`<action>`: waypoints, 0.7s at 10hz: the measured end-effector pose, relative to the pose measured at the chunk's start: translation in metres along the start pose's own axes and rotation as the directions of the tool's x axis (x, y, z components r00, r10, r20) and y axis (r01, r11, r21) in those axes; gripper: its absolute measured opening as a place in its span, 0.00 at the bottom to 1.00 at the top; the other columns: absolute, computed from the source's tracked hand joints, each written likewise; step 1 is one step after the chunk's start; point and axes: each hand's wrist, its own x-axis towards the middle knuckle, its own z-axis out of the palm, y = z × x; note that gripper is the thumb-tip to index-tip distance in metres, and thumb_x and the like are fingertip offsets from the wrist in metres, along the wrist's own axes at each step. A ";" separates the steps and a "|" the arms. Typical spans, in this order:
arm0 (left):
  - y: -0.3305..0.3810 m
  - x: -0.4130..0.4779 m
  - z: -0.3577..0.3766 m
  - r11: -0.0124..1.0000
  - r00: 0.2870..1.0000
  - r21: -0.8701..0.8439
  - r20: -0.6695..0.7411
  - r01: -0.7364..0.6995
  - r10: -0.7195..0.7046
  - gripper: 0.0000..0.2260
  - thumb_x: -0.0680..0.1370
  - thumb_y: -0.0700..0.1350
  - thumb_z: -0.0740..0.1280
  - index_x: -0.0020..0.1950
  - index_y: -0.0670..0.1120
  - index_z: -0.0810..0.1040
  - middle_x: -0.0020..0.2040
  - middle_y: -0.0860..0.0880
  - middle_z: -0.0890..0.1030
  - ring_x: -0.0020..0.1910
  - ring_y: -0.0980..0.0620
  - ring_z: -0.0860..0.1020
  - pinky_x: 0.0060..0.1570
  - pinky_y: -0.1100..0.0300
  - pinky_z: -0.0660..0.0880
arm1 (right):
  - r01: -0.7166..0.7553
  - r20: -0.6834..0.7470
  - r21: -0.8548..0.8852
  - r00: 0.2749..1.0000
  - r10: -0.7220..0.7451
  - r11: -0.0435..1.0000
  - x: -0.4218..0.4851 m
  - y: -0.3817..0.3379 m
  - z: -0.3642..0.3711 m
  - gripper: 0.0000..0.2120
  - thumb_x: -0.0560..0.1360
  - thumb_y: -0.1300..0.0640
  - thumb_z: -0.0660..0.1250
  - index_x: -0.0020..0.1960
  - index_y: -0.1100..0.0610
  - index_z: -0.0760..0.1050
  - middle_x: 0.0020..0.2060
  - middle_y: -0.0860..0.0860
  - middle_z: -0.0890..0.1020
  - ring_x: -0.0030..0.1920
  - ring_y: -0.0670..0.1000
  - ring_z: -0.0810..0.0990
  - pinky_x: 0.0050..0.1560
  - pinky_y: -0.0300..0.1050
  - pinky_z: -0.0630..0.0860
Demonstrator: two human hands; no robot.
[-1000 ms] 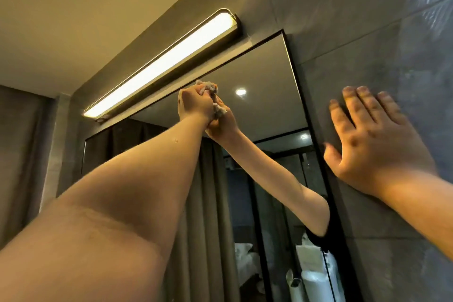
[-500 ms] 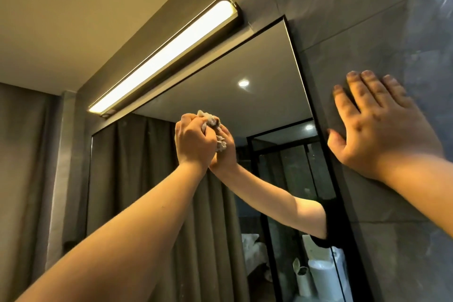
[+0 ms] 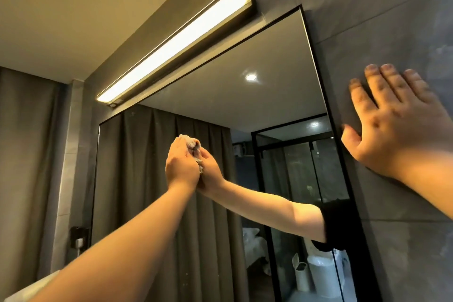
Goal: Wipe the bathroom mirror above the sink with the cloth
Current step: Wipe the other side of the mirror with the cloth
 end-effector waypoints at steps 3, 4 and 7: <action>0.061 0.075 0.018 0.989 0.990 -0.021 0.010 0.144 -0.143 0.09 0.79 0.42 0.58 0.52 0.45 0.77 0.53 0.44 0.78 0.55 0.42 0.76 0.51 0.58 0.69 | 0.011 0.016 -0.034 1.000 -0.010 0.999 -0.001 0.001 -0.001 0.38 0.73 0.42 0.53 0.75 0.66 0.64 0.74 0.68 0.64 0.75 0.67 0.61 0.75 0.64 0.55; 0.096 0.074 0.024 0.984 0.997 -0.161 0.005 -0.075 0.076 0.10 0.78 0.38 0.58 0.48 0.46 0.78 0.50 0.49 0.77 0.55 0.48 0.75 0.52 0.66 0.66 | 0.007 0.017 -0.030 1.000 -0.006 1.000 0.000 0.002 -0.001 0.38 0.73 0.42 0.53 0.75 0.66 0.64 0.74 0.68 0.64 0.75 0.67 0.61 0.75 0.63 0.55; 0.102 -0.039 0.050 -0.047 0.954 -0.993 0.088 0.106 0.287 0.28 0.83 0.61 0.48 0.79 0.47 0.56 0.79 0.49 0.56 0.78 0.53 0.53 0.76 0.62 0.43 | -0.003 0.031 -0.009 1.000 0.003 1.000 0.000 0.001 -0.001 0.38 0.72 0.42 0.55 0.75 0.65 0.64 0.74 0.68 0.63 0.75 0.67 0.60 0.75 0.63 0.53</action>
